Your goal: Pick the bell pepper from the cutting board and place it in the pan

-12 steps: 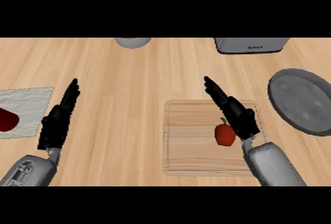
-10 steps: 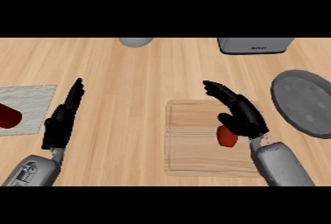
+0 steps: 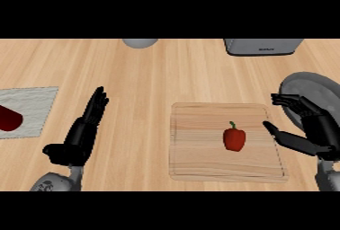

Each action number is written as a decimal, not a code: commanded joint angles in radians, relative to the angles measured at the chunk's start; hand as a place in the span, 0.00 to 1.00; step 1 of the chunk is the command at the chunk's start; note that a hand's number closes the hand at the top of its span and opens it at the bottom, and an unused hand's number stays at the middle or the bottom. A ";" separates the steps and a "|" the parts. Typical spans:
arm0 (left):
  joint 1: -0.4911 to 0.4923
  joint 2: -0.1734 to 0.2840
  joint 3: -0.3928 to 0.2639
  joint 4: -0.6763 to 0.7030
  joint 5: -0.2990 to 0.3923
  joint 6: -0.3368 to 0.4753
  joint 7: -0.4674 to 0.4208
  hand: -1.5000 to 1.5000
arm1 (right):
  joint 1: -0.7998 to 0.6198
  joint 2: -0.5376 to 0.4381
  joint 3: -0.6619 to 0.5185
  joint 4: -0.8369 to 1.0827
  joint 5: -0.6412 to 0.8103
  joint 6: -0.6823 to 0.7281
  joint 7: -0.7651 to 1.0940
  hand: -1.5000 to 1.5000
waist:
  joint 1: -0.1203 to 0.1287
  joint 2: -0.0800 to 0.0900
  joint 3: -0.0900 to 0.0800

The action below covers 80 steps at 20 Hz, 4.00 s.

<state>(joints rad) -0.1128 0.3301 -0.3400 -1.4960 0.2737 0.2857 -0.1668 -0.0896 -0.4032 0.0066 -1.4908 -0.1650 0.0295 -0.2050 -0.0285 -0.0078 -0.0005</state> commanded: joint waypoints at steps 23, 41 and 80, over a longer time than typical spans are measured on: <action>0.039 -0.067 -0.004 -0.053 -0.042 -0.074 0.006 0.50 | -0.103 -0.227 0.312 -0.174 0.482 0.275 0.498 0.00 | 0.046 0.010 0.000; 0.060 -0.137 0.108 -0.071 -0.129 -0.153 0.059 0.50 | -0.095 0.006 0.292 -0.008 0.791 0.342 0.505 0.00 | 0.029 0.007 0.001; 0.073 -0.226 0.174 -0.136 -0.227 -0.218 0.129 0.50 | -0.196 0.107 0.161 0.209 1.113 0.024 0.235 1.00 | 0.025 0.004 0.001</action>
<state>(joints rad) -0.0449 0.0906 -0.1685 -1.5798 0.0432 0.0739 -0.0849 -0.2970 -0.2984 0.2014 -1.1941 0.9415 0.1177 0.0012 -0.0037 -0.0075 -0.0065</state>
